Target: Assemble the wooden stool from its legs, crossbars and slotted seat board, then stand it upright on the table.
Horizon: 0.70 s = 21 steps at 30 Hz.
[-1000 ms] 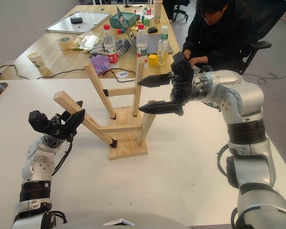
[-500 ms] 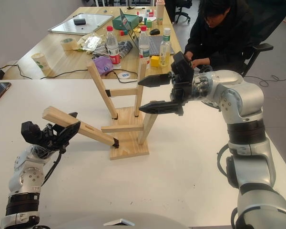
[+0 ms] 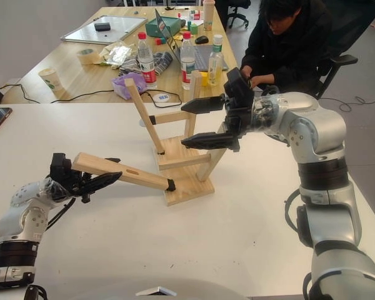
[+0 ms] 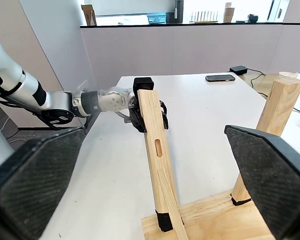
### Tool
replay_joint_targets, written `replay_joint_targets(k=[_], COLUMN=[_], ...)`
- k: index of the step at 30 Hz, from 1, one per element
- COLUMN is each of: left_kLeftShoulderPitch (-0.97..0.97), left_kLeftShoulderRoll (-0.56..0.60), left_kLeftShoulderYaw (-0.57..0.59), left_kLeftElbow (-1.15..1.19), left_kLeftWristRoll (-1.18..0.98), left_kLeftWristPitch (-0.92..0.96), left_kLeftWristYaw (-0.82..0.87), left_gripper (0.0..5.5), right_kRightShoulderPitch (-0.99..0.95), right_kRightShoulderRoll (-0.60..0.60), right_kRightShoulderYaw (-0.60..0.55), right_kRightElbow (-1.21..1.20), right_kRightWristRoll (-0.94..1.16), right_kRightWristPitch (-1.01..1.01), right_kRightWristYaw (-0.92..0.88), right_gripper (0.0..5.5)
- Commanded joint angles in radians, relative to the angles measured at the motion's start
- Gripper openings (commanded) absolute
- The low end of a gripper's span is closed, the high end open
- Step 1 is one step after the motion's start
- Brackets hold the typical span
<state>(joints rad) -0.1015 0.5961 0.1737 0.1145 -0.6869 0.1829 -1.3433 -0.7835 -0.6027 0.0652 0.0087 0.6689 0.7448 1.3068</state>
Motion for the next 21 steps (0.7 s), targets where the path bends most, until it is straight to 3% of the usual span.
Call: replay_joint_targets(k=[1, 21], left_kLeftShoulderPitch=[-0.031, -0.136], left_kLeftShoulderRoll=[0.037, 0.168], left_kLeftShoulderYaw=[-0.01, -0.119], left_kLeftElbow=[-0.071, -0.265], left_kLeftWristRoll=[0.037, 0.172], left_kLeftWristPitch=[0.055, 0.202], left_kLeftWristYaw=[0.068, 0.18], left_gripper=[2.02, 2.02], right_kRightShoulderPitch=[0.02, 0.112], right_kRightShoulderRoll=[0.003, 0.011], right_kRightShoulderYaw=[-0.028, -0.047], right_kRightElbow=[-0.033, -0.122], right_kRightWristRoll=[0.014, 0.067], right_kRightWristPitch=[-0.001, 0.009], right_kRightWristYaw=[-0.028, -0.103], right_gripper=[5.13, 5.13])
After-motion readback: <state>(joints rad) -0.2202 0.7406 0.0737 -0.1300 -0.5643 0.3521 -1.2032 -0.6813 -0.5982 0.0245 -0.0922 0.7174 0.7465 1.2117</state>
